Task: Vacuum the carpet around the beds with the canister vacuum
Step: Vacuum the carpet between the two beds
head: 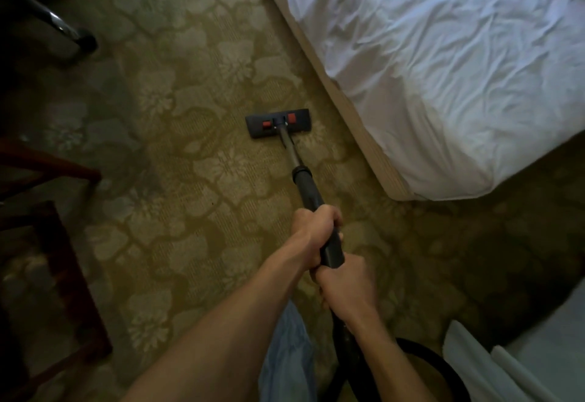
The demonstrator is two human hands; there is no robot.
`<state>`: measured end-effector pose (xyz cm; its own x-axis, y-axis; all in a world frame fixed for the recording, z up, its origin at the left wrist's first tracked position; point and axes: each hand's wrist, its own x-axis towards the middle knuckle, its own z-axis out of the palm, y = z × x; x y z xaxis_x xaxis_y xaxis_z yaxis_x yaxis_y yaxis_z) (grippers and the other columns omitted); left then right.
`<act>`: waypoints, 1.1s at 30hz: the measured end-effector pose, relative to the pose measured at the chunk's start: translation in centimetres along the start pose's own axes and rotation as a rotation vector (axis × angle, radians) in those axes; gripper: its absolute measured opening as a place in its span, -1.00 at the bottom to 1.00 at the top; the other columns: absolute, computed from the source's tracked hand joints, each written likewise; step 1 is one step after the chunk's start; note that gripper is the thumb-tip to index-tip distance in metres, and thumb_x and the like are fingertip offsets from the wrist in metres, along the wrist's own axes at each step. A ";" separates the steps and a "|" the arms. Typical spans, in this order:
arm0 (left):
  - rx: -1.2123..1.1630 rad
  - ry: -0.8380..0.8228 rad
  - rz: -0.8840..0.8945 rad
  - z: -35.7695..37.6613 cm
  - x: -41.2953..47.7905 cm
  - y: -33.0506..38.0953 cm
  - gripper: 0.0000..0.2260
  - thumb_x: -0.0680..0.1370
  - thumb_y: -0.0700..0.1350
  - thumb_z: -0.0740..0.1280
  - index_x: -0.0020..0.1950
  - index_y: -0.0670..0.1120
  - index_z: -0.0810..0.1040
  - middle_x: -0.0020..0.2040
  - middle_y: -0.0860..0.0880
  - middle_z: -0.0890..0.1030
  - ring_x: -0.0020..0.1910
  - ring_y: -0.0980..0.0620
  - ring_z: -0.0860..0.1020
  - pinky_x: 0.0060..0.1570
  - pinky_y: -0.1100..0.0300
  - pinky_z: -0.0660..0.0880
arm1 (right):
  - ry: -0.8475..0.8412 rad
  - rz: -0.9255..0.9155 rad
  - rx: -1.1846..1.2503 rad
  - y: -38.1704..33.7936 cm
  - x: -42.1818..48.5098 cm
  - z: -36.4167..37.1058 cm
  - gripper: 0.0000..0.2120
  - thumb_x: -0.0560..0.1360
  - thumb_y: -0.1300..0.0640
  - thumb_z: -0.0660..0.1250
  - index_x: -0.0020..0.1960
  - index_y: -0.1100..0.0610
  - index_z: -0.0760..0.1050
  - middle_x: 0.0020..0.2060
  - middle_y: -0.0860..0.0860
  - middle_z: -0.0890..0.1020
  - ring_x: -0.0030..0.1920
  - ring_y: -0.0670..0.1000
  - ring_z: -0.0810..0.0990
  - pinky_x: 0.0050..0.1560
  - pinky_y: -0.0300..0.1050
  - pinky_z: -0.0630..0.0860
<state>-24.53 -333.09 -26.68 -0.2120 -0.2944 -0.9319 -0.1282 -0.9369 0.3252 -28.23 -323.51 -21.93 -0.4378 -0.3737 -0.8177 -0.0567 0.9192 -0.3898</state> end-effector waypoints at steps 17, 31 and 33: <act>0.044 -0.074 -0.050 0.4 -1.1 -5.4 -0.60 0.35 -0.28 0.38 0.18 -0.26 0.49 -0.22 -0.14 0.52 -0.41 -0.04 0.52 -0.39 0.14 0.52 | 0.074 0.069 0.000 4.8 -3.0 0.9 -0.96 0.44 0.18 0.43 -0.18 0.14 0.62 -0.37 0.14 0.67 -0.41 0.08 0.61 -0.38 -0.08 0.52; -0.188 0.150 0.027 -6.3 2.8 4.5 -0.82 0.31 -0.26 0.39 -0.14 -0.19 0.47 -0.34 -0.10 0.51 -0.46 -0.02 0.53 -0.32 0.09 0.52 | -0.160 -0.121 -0.253 -6.9 3.1 3.5 -0.86 0.45 0.13 0.41 -0.27 0.12 0.55 -0.45 0.00 0.57 -0.44 0.01 0.49 -0.42 -0.18 0.32; -0.222 0.177 0.061 -8.6 3.9 6.4 -0.81 0.30 -0.27 0.39 -0.14 -0.19 0.45 -0.35 -0.09 0.50 -0.48 -0.02 0.50 -0.34 0.10 0.50 | -0.170 -0.170 -0.297 -9.1 4.3 5.5 -0.85 0.44 0.13 0.41 -0.28 0.14 0.54 -0.47 0.00 0.56 -0.46 0.01 0.48 -0.44 -0.19 0.29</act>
<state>-17.85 -341.91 -29.64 -0.0383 -0.3619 -0.9314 0.0987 -0.9289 0.3569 -24.66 -334.16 -24.24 -0.2461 -0.5166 -0.8201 -0.3842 0.8288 -0.4068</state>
